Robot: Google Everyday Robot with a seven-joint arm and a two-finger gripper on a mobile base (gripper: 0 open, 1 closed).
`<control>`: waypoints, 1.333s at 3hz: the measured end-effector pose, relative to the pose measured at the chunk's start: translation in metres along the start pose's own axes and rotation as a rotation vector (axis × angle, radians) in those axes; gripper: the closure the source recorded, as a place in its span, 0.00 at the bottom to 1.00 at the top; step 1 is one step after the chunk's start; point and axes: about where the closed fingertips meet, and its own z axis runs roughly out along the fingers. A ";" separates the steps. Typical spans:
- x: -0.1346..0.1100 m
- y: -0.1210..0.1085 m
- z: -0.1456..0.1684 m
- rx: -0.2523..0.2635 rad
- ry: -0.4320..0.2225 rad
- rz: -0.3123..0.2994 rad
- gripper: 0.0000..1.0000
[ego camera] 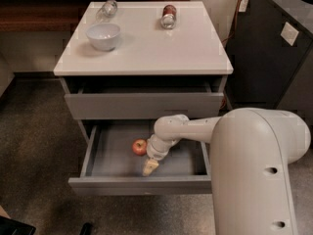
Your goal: Pick apple from middle drawer and place on counter
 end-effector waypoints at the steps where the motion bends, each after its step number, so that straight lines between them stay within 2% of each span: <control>1: 0.000 0.000 0.000 0.000 0.000 0.000 0.00; 2: 0.002 0.014 0.001 0.032 0.005 0.010 0.00; 3: 0.006 0.023 0.001 0.092 0.003 0.031 0.00; 4: 0.009 0.011 -0.001 0.149 -0.015 0.059 0.00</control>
Offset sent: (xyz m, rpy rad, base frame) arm -0.0542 -0.0011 -0.0022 -0.0278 -0.1074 -0.0912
